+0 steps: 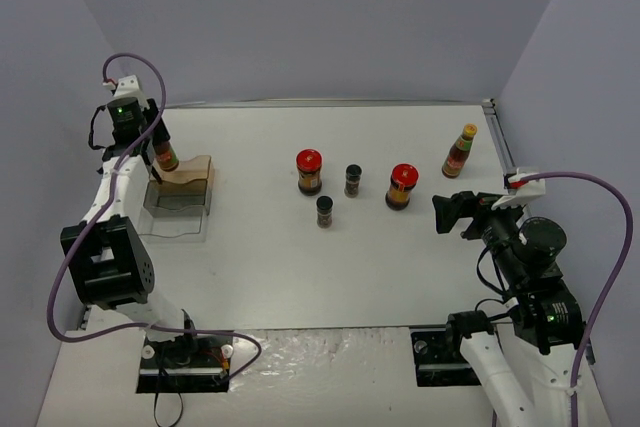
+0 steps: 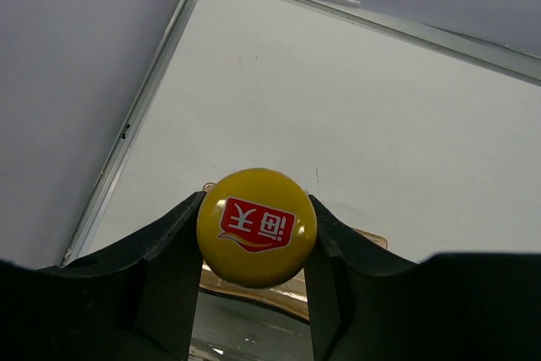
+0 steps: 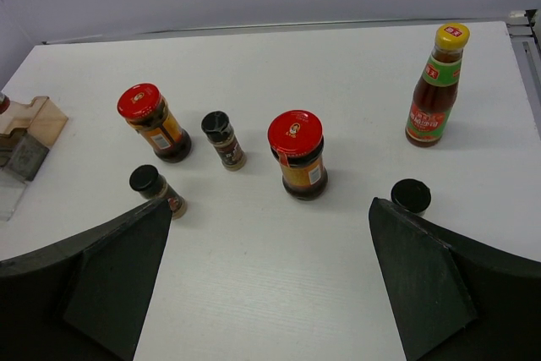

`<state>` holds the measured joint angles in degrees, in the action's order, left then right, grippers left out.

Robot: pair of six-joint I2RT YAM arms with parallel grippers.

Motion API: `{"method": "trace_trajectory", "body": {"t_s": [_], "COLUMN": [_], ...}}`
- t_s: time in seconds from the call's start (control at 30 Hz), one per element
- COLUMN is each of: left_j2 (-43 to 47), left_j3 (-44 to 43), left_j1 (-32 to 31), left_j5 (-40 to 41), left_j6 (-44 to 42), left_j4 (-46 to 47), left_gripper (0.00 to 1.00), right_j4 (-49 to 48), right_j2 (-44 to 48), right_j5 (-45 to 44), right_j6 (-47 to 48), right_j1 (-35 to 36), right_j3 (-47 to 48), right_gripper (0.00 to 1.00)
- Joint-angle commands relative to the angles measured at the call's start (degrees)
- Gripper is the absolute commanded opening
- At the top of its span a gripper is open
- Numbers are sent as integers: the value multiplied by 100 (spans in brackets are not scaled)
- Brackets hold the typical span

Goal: Organize the condiment bottles

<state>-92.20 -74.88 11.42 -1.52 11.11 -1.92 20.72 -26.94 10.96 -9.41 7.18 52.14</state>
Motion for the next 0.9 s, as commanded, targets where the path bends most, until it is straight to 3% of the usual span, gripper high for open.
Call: {"method": "trace_trajectory", "body": {"t_s": [0.0, 0.27, 0.5, 0.53, 0.67, 0.87], "left_j2": [194, 122, 27, 32, 130, 392], "left_j3": [-55, 532, 753, 775, 864, 744], "left_j1": [62, 53, 48, 53, 53, 44], "left_j5": [55, 36, 99, 99, 99, 308], "left_j6": [-74, -33, -25, -29, 22, 161], "left_j4": [1210, 1840, 1980, 1978, 1896, 1332], "left_gripper": [0, 0, 9, 13, 50, 91], "right_j4": [-508, -508, -508, -508, -511, -508], "right_j2": [-40, 98, 92, 91, 72, -96], "right_j5": [38, 39, -24, -27, -123, -352], "right_j6": [-8, -103, -123, -123, -131, -159], "right_j1": [29, 29, 35, 29, 29, 34], "right_j3": [-2, -115, -160, -159, -134, 18], "right_gripper": [100, 100, 100, 100, 100, 100]}}
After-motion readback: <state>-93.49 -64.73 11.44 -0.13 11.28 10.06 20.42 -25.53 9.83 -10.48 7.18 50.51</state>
